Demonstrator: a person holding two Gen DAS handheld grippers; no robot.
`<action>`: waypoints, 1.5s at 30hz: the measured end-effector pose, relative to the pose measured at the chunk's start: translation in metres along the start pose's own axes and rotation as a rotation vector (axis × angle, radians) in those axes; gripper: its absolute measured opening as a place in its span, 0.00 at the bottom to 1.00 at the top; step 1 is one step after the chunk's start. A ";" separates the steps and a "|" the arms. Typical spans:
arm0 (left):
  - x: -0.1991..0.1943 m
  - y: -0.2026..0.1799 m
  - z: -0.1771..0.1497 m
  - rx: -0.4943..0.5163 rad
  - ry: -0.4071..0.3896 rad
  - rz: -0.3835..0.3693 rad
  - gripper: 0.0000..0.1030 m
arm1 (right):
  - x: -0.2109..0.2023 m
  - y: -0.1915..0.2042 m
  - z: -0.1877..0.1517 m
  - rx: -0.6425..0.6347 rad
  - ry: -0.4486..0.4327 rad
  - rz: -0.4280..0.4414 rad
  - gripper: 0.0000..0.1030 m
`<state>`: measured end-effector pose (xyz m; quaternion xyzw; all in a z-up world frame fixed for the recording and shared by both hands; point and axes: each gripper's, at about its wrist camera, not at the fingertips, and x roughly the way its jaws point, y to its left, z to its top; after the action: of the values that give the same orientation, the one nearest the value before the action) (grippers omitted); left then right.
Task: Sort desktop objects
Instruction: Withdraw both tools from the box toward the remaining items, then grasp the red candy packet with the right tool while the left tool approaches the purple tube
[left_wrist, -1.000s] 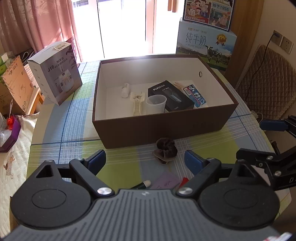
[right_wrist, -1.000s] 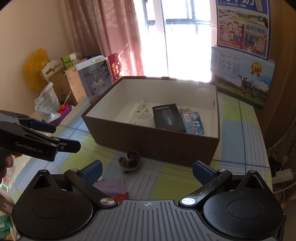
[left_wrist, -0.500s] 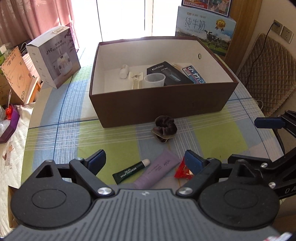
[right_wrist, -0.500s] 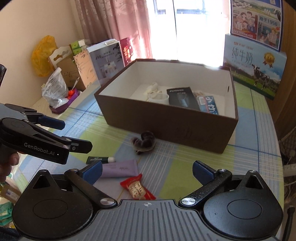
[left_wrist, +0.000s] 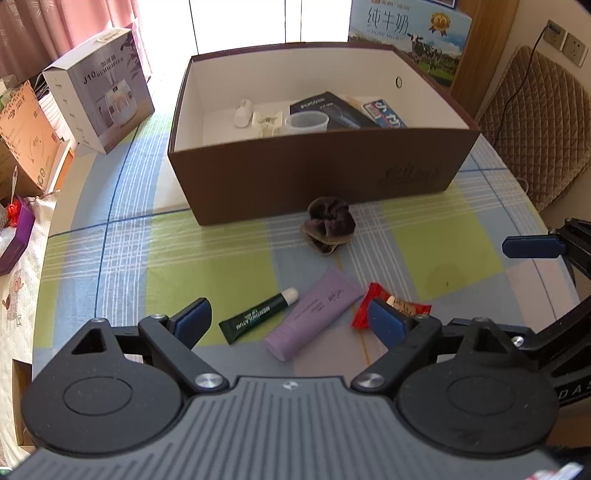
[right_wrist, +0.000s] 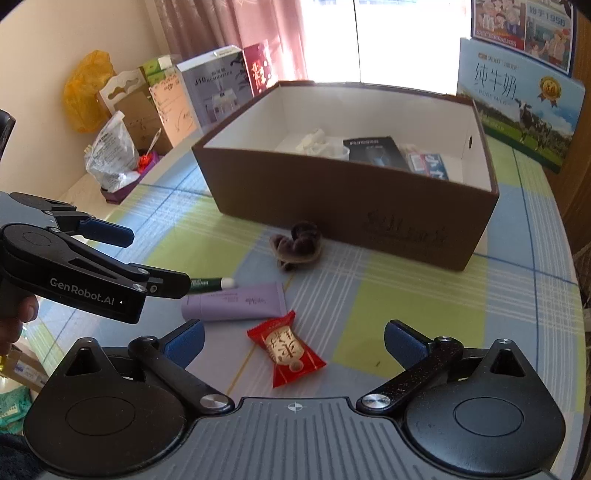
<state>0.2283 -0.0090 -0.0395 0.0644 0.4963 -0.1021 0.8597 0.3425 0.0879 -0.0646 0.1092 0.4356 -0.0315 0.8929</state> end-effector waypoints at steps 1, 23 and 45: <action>0.001 0.000 -0.002 0.002 0.004 0.001 0.87 | 0.002 0.000 -0.001 0.002 0.005 0.000 0.98; 0.019 0.029 -0.045 -0.039 0.074 0.020 0.87 | 0.028 0.003 -0.018 0.015 0.080 -0.004 0.98; 0.042 0.034 -0.042 -0.015 0.065 -0.003 0.87 | 0.078 0.015 -0.027 -0.182 0.067 -0.024 0.69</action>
<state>0.2219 0.0283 -0.0964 0.0604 0.5249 -0.0975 0.8434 0.3718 0.1115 -0.1393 0.0234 0.4675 0.0011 0.8837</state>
